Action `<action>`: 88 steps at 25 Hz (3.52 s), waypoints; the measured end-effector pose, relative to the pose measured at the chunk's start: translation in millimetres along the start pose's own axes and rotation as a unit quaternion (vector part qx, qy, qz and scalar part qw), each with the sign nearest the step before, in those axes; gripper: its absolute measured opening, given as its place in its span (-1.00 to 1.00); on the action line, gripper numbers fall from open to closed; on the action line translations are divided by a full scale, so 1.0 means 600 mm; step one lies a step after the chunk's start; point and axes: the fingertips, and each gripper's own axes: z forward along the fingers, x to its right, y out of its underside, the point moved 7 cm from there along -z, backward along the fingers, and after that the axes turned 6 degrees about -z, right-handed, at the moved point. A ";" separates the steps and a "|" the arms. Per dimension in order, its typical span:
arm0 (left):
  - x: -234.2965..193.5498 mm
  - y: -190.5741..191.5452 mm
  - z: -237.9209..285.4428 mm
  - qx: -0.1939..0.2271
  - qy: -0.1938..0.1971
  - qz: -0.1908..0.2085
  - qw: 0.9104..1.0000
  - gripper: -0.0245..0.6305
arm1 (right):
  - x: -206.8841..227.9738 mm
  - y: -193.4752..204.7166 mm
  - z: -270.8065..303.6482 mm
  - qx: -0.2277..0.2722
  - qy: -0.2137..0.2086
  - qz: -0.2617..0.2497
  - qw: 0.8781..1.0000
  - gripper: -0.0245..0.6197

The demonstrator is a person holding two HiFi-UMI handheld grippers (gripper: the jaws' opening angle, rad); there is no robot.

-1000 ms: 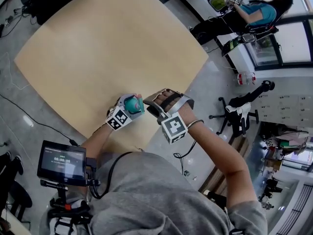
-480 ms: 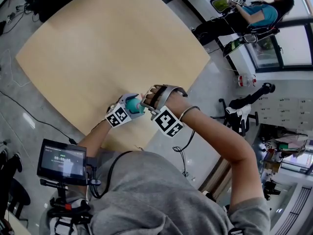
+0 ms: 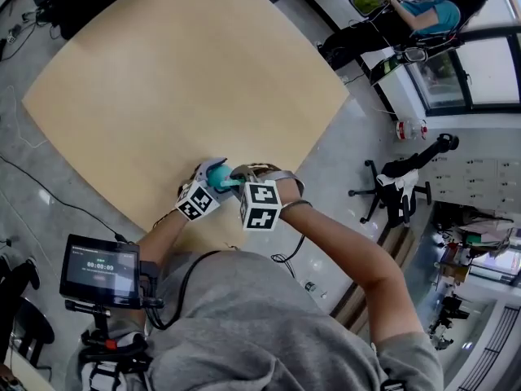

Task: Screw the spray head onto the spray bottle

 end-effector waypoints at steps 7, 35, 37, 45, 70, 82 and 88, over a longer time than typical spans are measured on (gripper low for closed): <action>0.021 0.007 -0.005 -0.008 -0.103 0.044 0.994 0.21 | -0.009 0.014 -0.006 0.103 0.023 0.394 0.913 -0.62; 0.006 0.019 -0.004 -0.096 0.133 0.080 0.983 0.27 | -0.033 -0.010 -0.068 0.026 0.026 -0.476 0.878 -0.58; 0.006 0.018 -0.005 -0.098 0.138 0.079 0.983 0.28 | -0.038 -0.010 -0.056 0.029 0.023 -0.503 0.864 -0.57; 0.010 0.022 -0.009 -0.105 0.160 0.075 0.979 0.30 | -0.039 -0.024 -0.029 0.034 0.017 -0.559 0.828 -0.49; 0.009 0.031 -0.015 -0.079 0.110 0.058 0.989 0.31 | -0.033 -0.013 -0.025 0.042 0.066 -0.238 0.968 -0.48; 0.003 0.029 -0.009 -0.073 0.085 0.044 0.993 0.30 | -0.071 0.035 0.000 0.033 0.075 -0.177 0.981 -0.86; 0.000 0.035 -0.014 -0.102 0.140 0.054 0.983 0.31 | -0.027 0.002 -0.059 0.021 0.089 -0.394 0.915 -0.19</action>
